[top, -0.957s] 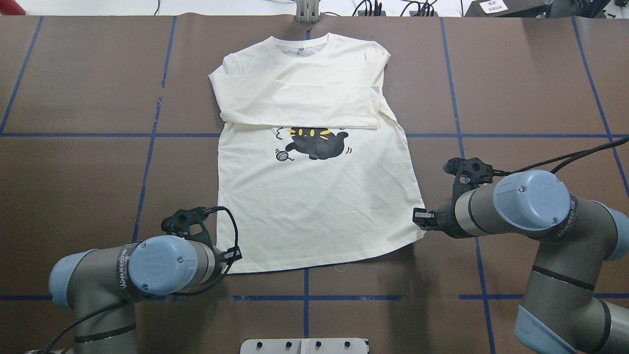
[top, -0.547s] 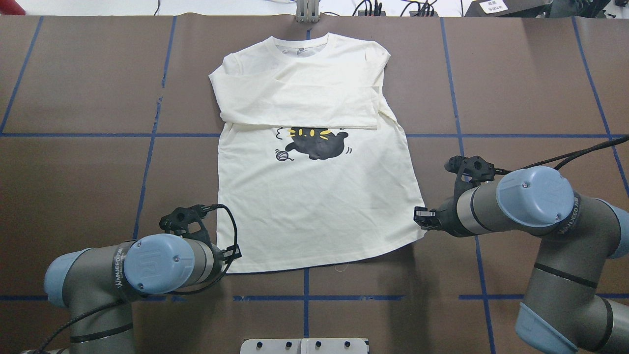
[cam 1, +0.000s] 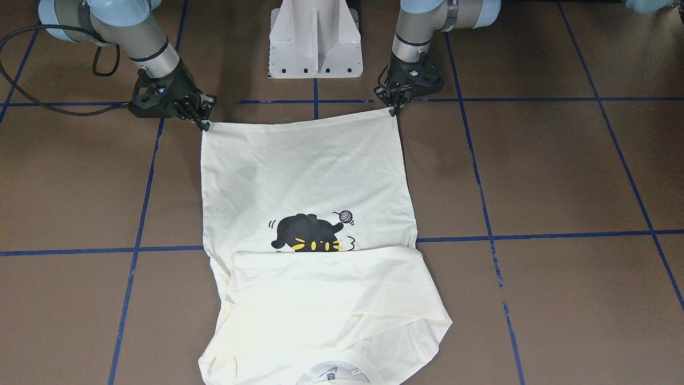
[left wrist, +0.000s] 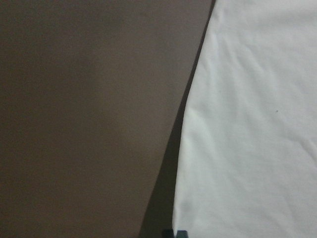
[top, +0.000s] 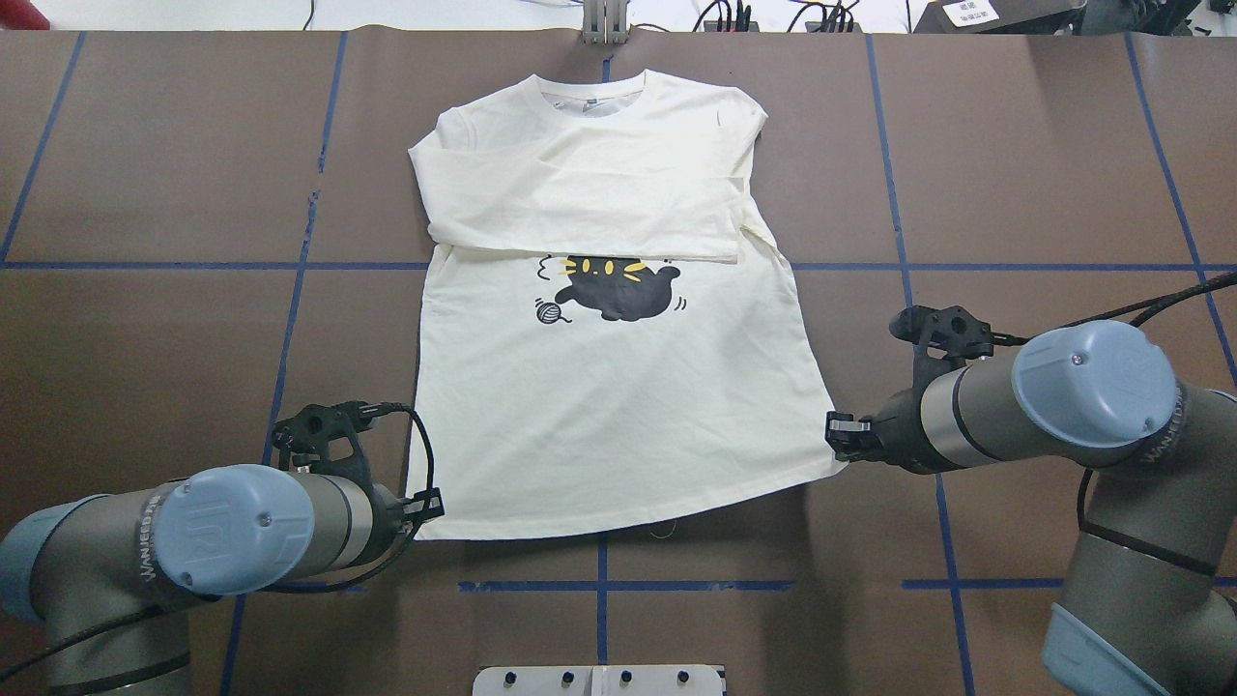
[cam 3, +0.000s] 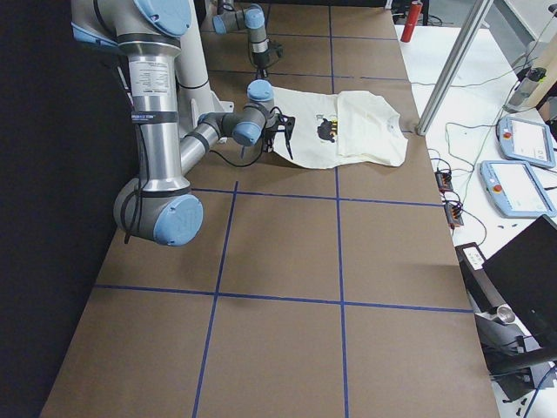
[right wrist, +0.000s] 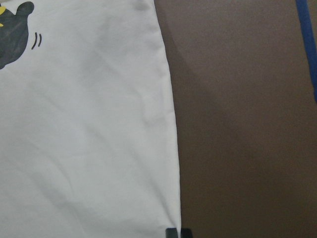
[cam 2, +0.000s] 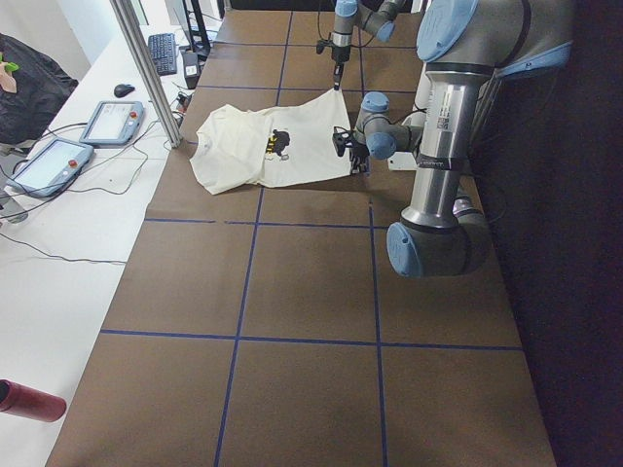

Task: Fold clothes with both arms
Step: 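Lift the hem with both grippers and fold it toward the collar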

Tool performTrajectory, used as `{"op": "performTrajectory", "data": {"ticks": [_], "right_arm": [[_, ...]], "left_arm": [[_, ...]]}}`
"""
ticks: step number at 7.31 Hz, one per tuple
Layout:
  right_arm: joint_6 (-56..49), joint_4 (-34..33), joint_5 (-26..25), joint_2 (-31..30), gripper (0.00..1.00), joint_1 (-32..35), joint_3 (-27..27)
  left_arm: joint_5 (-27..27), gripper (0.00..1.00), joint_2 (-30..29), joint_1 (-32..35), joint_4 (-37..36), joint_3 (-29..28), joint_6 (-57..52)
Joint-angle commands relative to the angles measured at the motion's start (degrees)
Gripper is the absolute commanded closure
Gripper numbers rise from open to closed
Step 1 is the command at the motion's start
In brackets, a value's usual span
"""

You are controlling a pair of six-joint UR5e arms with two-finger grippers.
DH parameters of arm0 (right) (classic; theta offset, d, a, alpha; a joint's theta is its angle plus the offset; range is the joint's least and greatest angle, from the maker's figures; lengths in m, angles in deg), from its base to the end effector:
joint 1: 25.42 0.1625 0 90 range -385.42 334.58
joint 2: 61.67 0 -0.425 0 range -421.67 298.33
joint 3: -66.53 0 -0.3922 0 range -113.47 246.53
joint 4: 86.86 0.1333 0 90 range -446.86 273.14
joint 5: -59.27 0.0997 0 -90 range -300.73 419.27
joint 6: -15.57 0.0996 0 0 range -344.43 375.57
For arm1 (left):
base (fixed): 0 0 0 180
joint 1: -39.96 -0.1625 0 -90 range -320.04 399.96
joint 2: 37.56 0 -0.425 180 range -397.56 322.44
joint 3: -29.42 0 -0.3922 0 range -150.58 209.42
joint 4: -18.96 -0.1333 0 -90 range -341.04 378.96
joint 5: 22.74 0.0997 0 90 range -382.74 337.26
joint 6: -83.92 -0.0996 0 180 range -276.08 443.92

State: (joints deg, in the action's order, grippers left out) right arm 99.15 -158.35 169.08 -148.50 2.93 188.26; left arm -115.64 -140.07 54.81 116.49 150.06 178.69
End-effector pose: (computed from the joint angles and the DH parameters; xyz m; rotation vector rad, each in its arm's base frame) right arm -0.3750 -0.3155 0.3383 -0.0300 -0.9766 0.1908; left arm 0.4681 -0.2568 0.2951 0.0307 0.8886 -0.2973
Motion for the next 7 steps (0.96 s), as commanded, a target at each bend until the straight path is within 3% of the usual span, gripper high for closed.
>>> {"op": "performTrajectory", "data": {"ticks": [1,4,7], "right_arm": [[1.1,0.2,6.4,-4.1,1.0,-0.6,4.9],[1.1,0.3,13.6,-10.7,1.0,-2.7,11.0],[0.5,0.4,15.1,-8.2,1.0,-1.7,9.1]], "left_arm": [[-0.4,1.0,0.5,-0.6,0.0,5.3,-1.9],[-4.1,1.0,0.6,-3.3,-7.1,14.3,-7.2],[-4.3,1.0,0.3,-5.3,-7.4,14.5,-7.1]]}}
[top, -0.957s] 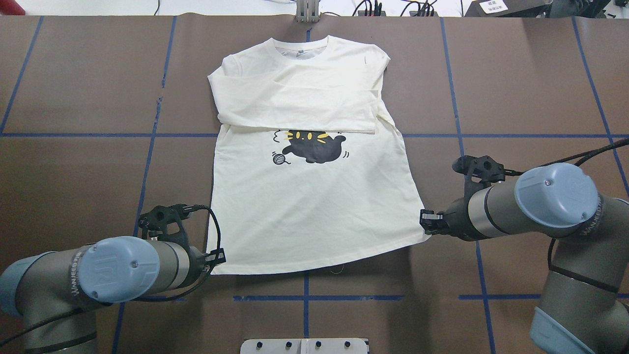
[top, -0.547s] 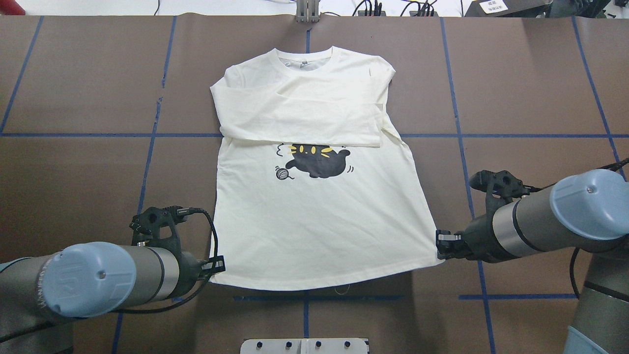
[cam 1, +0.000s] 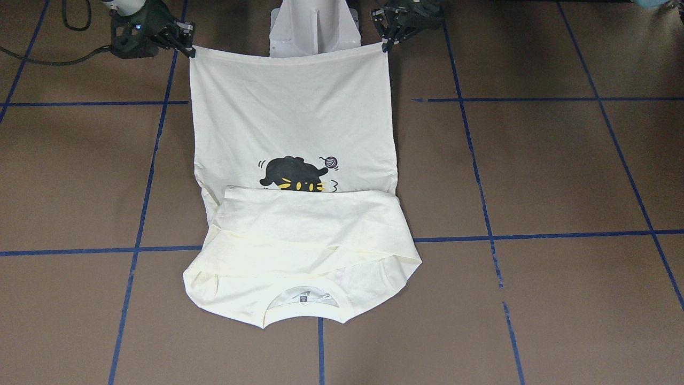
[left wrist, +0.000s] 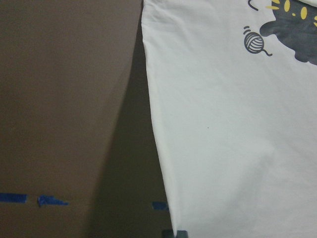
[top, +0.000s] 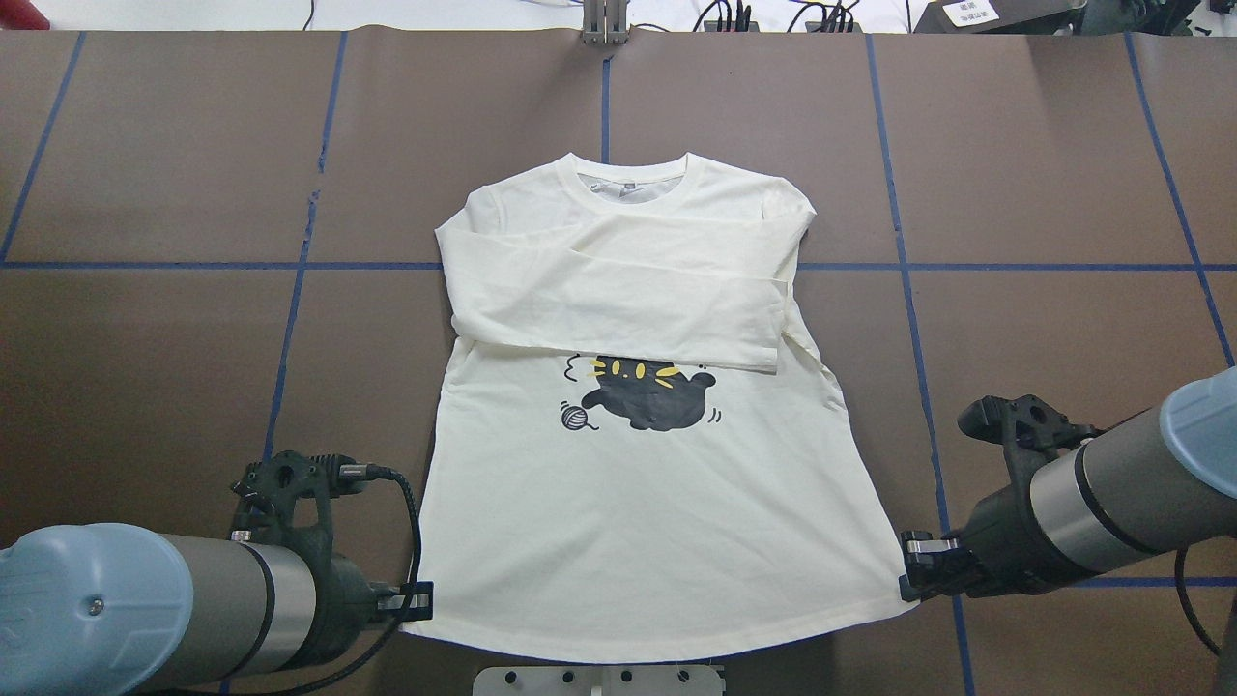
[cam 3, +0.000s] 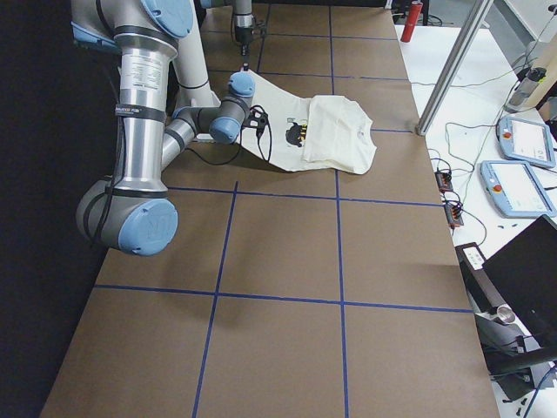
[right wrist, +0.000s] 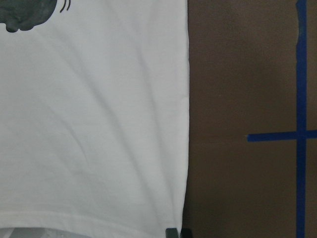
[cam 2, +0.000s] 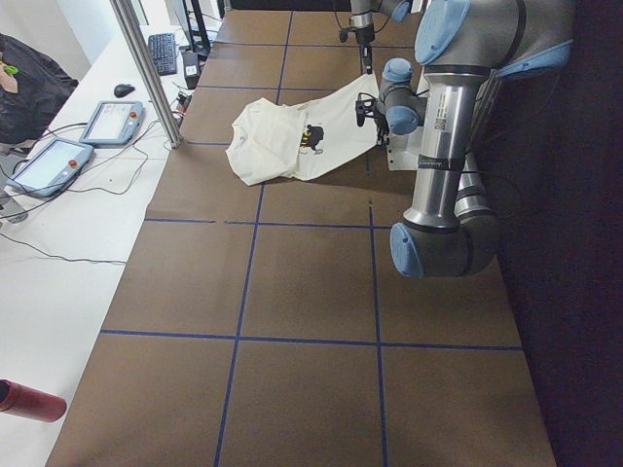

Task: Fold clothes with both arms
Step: 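Lift the hem with both grippers and fold it toward the collar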

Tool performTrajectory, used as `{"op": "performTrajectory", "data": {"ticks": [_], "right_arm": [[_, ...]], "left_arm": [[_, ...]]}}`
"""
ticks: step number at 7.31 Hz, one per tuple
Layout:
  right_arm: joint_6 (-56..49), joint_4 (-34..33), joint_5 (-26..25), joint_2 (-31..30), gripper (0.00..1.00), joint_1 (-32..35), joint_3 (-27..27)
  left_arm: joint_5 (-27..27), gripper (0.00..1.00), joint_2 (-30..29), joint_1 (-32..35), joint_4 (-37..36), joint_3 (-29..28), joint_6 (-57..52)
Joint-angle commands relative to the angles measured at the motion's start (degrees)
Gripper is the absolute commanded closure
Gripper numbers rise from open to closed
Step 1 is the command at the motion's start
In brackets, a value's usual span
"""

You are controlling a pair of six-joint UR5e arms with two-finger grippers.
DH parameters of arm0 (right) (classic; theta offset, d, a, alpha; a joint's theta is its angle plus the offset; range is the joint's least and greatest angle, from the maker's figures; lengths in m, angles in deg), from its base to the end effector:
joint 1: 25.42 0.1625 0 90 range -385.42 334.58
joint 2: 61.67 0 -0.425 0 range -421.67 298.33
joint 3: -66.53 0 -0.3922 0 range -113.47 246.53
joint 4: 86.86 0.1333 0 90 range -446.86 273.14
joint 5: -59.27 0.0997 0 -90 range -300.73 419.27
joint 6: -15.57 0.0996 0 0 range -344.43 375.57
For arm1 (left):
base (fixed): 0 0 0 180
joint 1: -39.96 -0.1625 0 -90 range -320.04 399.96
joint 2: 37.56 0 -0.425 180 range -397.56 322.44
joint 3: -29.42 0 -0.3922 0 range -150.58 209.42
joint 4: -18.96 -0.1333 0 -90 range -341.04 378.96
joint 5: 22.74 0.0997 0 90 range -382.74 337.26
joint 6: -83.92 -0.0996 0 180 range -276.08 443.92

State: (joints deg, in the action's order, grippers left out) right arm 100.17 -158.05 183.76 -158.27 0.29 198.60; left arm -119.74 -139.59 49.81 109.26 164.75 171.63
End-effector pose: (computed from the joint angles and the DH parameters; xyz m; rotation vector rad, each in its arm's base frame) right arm -0.3229 -0.2408 0.3241 -0.2882 -1.0292 0.0351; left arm 0.4098 -0.1941 0.2166 -0.0048 1.0112 -0.0590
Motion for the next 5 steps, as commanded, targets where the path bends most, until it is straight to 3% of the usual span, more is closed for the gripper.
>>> {"op": "performTrajectory", "data": {"ticks": [1,3,5], "right_arm": [[-0.6,0.1,0.4,4.9,1.0,4.3,-3.7],[-2.7,0.1,0.4,12.3,1.0,12.2,-9.8],[-13.6,0.0,0.2,13.7,1.0,19.7,-15.1]], "left_arm": [[-0.3,1.0,-0.6,-0.3,-0.1,0.0,-0.1],[-0.5,1.0,-2.3,5.5,0.0,-0.2,-0.6],[-7.3,1.0,-5.4,16.3,0.0,-3.2,-7.8]]}}
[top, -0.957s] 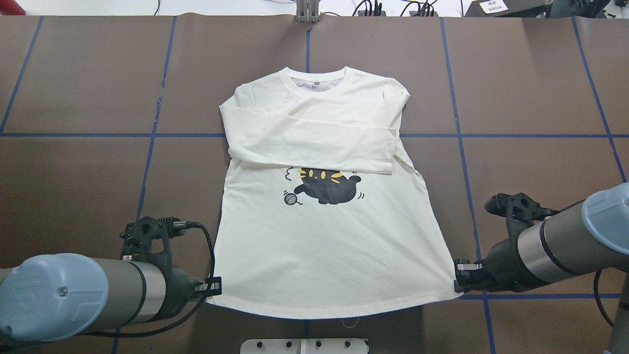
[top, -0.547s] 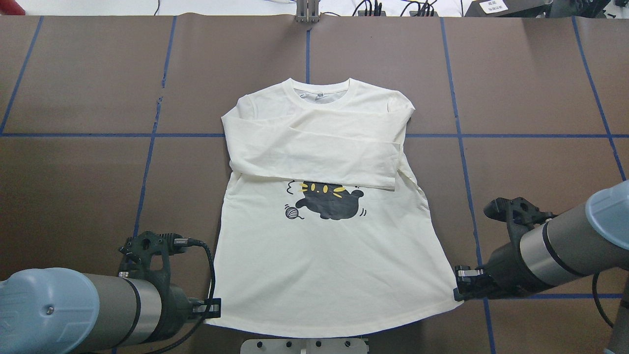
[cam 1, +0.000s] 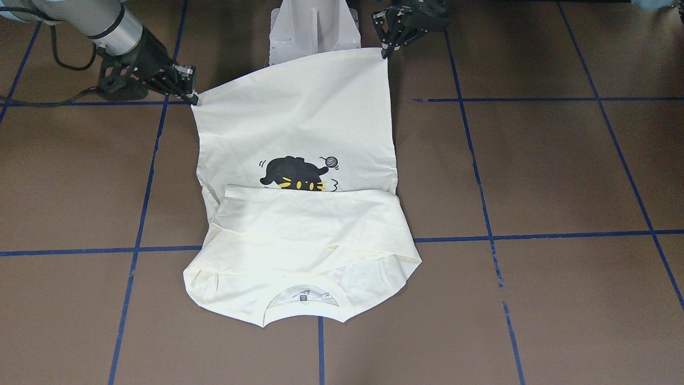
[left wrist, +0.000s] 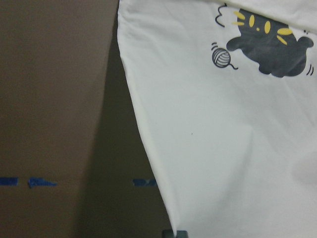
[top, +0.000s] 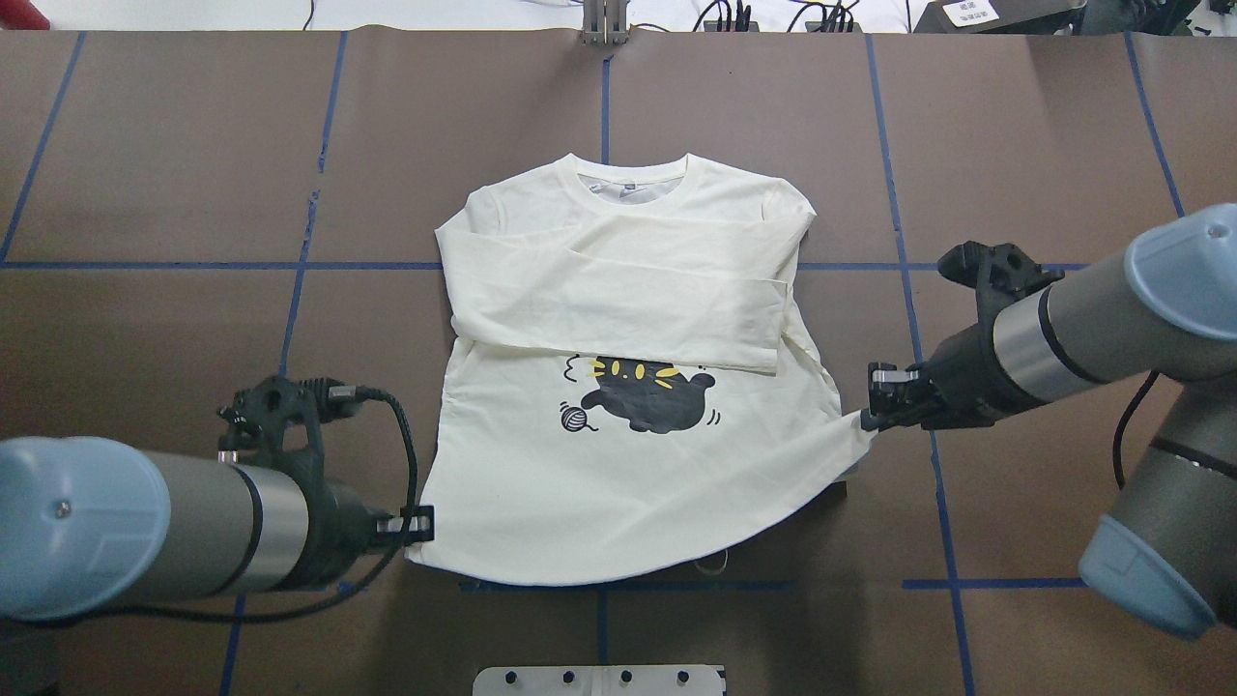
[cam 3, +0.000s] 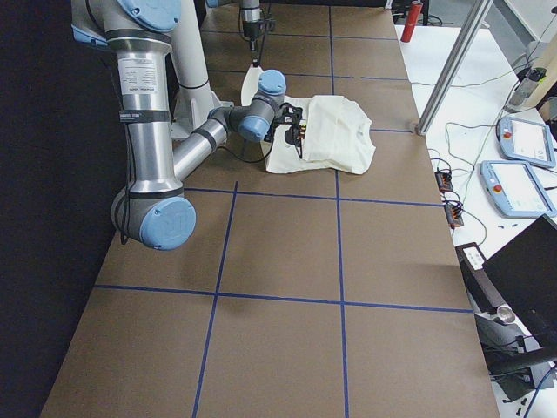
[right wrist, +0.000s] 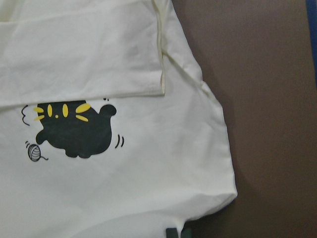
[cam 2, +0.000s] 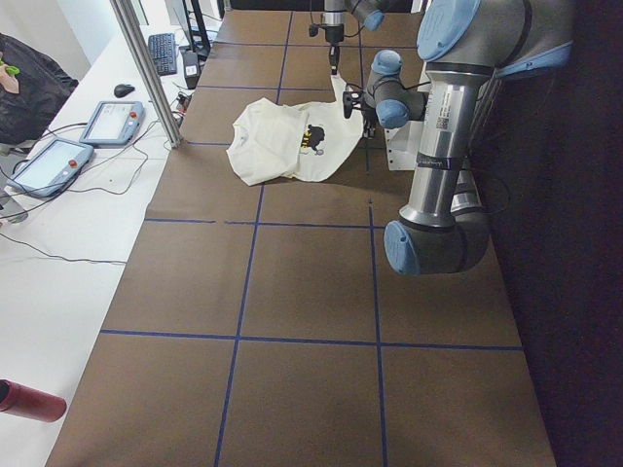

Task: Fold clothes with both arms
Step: 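Lift the hem with both grippers and fold it toward the collar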

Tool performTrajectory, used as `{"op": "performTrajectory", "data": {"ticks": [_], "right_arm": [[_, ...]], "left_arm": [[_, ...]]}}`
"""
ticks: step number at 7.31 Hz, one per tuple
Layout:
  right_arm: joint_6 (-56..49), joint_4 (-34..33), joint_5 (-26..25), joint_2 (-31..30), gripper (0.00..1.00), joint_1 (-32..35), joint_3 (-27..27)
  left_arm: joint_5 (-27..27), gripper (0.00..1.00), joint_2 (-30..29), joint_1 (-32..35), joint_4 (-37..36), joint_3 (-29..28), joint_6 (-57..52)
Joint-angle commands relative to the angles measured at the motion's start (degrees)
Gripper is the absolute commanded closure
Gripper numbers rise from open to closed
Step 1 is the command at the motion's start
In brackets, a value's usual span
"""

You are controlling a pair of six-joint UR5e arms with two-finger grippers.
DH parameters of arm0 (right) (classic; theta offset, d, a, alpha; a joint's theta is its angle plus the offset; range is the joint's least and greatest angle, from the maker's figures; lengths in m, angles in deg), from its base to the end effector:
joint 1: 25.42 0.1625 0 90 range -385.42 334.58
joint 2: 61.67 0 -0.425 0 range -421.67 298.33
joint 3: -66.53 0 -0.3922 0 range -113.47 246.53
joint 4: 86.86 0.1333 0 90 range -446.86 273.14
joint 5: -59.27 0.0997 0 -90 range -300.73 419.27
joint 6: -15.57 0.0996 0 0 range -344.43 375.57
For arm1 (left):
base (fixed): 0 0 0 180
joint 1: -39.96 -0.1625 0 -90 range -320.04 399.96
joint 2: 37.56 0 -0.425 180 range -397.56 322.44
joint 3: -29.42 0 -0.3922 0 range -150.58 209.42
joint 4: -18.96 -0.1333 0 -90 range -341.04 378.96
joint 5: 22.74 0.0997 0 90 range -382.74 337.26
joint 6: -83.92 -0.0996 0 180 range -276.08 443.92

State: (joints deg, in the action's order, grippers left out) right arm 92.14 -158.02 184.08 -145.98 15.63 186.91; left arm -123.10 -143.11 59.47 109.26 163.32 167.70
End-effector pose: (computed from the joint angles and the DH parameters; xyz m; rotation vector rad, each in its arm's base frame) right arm -0.3143 -0.3751 0.3199 -0.0728 -1.0778 0.1434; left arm 0.3839 -0.2584 0.1974 0.0716 1.0505 -0.1159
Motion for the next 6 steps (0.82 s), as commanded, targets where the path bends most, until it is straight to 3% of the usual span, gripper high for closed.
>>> {"op": "performTrajectory", "data": {"ticks": [1,6], "right_arm": [[-5.6,0.0,0.0,5.9,1.0,6.8,-7.4],[-5.9,0.0,-0.2,24.9,1.0,13.6,-28.8]], "left_arm": [[-6.2,1.0,-3.0,11.2,0.0,-4.1,-5.8],[-6.3,1.0,-10.1,22.0,6.6,-20.3,-9.6]]}}
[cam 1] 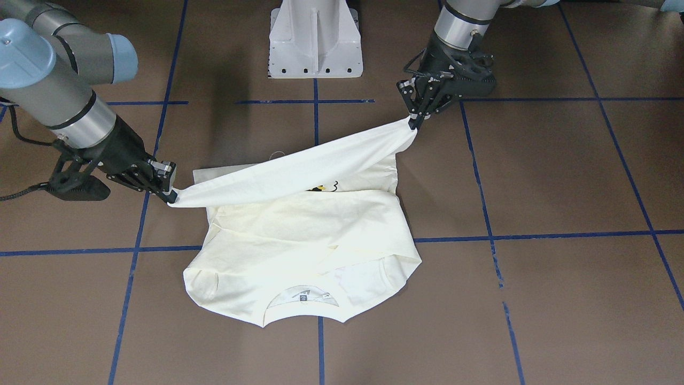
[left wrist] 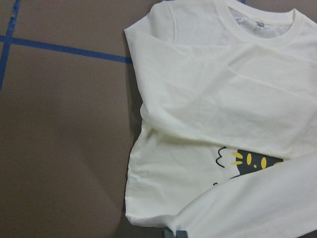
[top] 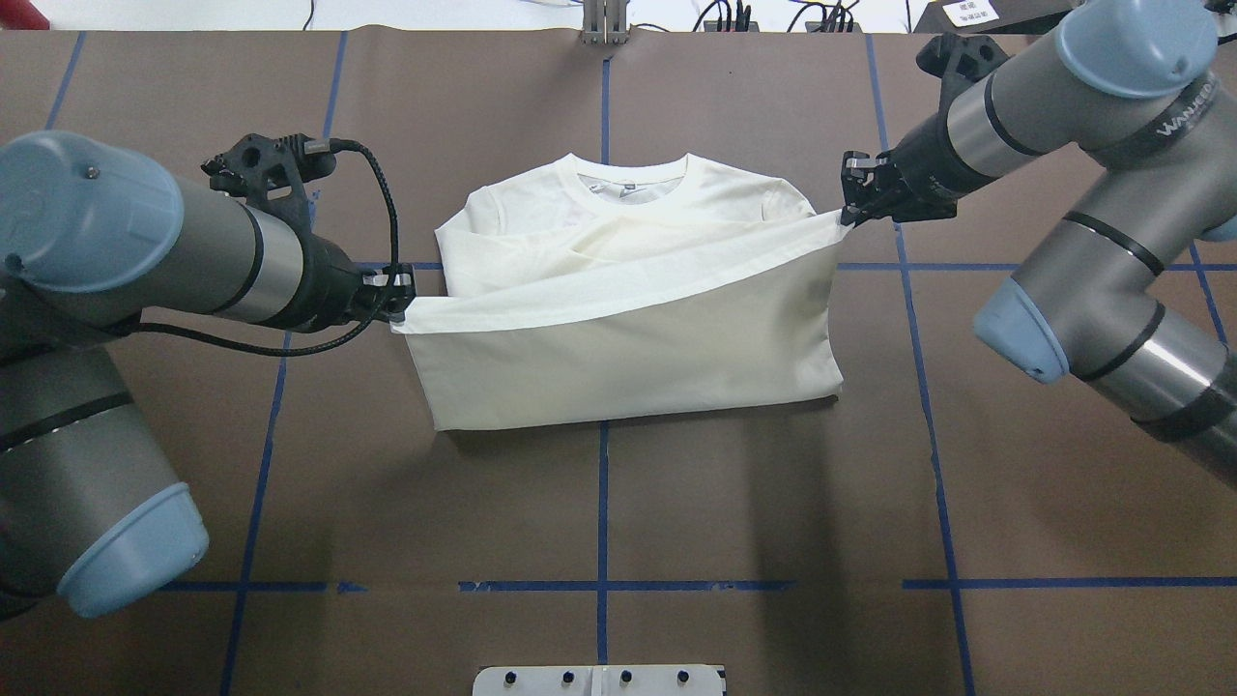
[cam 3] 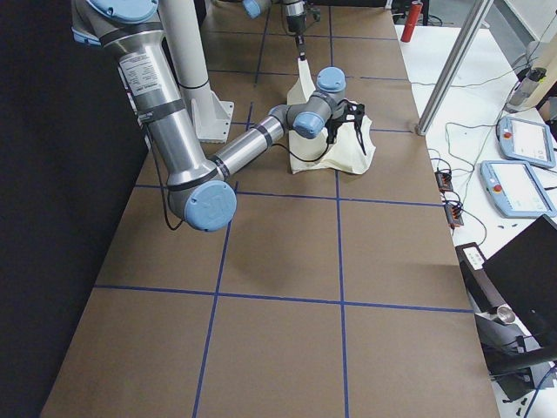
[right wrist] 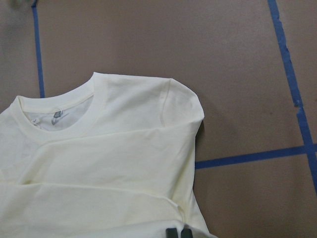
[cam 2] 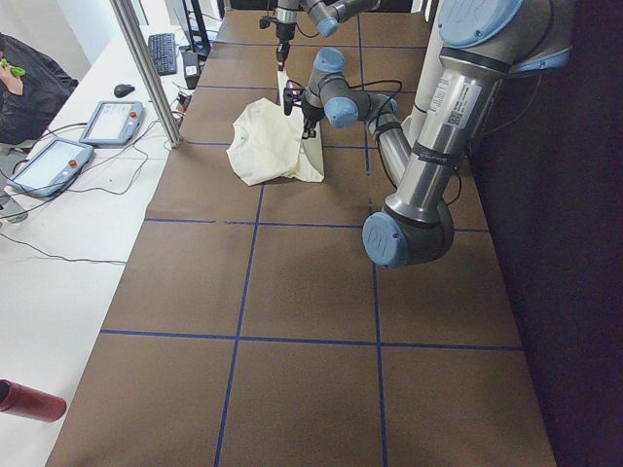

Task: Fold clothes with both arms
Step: 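Lift the hem with both grippers and fold it toward the collar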

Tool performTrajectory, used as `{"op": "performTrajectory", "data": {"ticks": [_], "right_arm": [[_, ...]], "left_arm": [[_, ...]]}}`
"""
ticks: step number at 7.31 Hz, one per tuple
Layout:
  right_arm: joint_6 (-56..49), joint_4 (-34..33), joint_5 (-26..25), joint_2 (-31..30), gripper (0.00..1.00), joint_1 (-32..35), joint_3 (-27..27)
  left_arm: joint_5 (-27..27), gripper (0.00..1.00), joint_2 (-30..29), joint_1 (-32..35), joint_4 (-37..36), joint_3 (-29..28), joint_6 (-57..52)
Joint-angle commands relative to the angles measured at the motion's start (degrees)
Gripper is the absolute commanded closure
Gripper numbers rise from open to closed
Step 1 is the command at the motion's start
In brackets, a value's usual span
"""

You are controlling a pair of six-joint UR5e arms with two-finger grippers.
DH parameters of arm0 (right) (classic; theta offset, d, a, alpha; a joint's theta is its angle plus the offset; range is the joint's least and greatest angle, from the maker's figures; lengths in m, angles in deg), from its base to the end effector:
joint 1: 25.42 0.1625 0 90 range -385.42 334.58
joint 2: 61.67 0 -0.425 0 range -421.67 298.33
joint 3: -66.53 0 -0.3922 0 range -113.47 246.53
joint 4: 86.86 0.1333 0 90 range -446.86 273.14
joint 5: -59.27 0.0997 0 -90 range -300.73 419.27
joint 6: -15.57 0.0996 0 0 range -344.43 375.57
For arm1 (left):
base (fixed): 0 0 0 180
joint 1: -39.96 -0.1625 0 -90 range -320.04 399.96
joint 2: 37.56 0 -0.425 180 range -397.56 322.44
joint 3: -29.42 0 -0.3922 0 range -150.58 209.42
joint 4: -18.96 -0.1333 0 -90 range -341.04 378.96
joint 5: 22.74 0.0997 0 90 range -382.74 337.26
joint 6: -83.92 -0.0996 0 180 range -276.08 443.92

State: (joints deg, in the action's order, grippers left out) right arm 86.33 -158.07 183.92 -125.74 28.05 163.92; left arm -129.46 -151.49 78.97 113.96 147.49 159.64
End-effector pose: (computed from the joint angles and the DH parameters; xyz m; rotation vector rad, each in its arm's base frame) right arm -0.3190 -0.5595 0.3009 0.0695 -1.0423 0.2675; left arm 0.3601 -0.4264 0.2102 0.2044 1.0044 -0.2482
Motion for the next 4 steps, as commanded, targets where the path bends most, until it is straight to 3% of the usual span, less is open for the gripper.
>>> {"op": "performTrajectory", "data": {"ticks": [1,4], "right_arm": [[-0.2,0.1,-0.2,8.0,1.0,2.1,-10.7],[-0.2,3.4,-0.5,13.0,1.0,2.6,-21.2]], "left_arm": [[0.0,1.0,-3.7,4.5,4.2,-9.5,-3.1],[0.2,1.0,-9.9,6.6,20.5,-31.2,-2.8]]}}
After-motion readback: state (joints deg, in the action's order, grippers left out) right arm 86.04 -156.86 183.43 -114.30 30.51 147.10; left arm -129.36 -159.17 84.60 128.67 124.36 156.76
